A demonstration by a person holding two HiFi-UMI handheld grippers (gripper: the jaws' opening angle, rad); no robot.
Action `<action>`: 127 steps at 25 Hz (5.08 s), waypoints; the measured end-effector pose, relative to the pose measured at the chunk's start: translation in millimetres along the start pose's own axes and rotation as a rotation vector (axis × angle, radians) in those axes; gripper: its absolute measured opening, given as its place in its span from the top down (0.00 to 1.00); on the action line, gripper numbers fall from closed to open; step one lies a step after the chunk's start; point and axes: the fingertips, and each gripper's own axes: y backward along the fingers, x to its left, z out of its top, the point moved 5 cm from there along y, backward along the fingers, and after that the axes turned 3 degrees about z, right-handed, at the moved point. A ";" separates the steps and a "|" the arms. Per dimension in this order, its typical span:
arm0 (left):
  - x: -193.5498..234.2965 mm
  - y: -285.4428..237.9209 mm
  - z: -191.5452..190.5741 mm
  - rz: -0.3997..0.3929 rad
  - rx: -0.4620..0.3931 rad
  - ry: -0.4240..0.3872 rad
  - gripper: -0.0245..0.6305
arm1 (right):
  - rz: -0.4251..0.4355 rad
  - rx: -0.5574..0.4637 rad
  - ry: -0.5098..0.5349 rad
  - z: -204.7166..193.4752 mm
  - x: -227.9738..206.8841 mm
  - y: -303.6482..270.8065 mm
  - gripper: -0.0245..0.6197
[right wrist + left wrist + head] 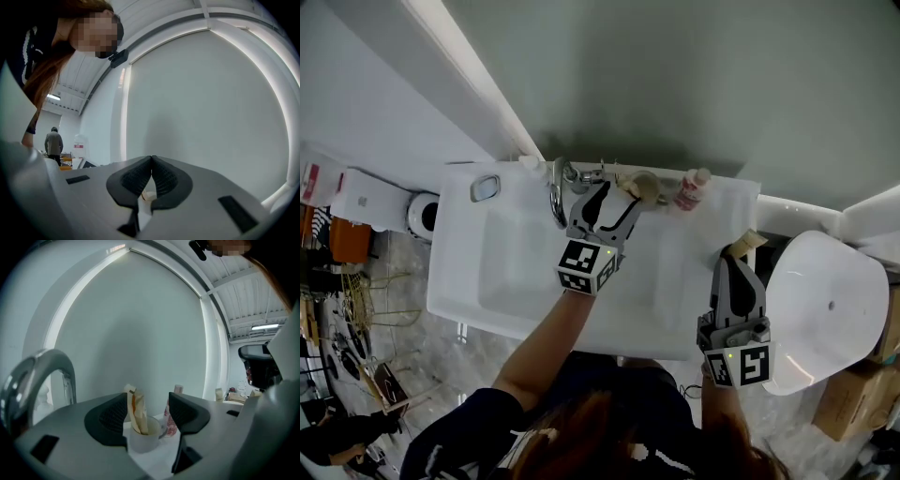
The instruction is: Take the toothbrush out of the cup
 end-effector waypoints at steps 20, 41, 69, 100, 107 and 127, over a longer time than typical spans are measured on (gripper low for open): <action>15.6 -43.2 -8.0 -0.031 -0.013 -0.066 0.82 | -0.034 0.023 -0.004 -14.9 -15.8 -14.2 0.94; -20.3 78.6 93.9 -0.077 -0.150 -0.144 0.85 | -0.049 -0.043 0.082 15.9 6.6 9.0 0.94; -13.2 136.9 66.9 -0.162 -0.122 -0.188 0.85 | -0.170 -0.075 0.145 28.7 28.0 36.1 0.94; -248.0 122.5 43.5 0.406 -0.132 -0.173 0.85 | 0.357 0.039 0.026 12.7 -190.4 120.0 0.94; -246.4 118.3 25.5 0.408 -0.105 -0.146 0.85 | 0.385 0.130 -0.007 -29.9 -187.7 91.7 0.88; -238.9 120.5 -2.3 0.417 -0.039 -0.107 0.85 | 0.474 0.366 -0.011 -132.9 -171.7 18.1 0.82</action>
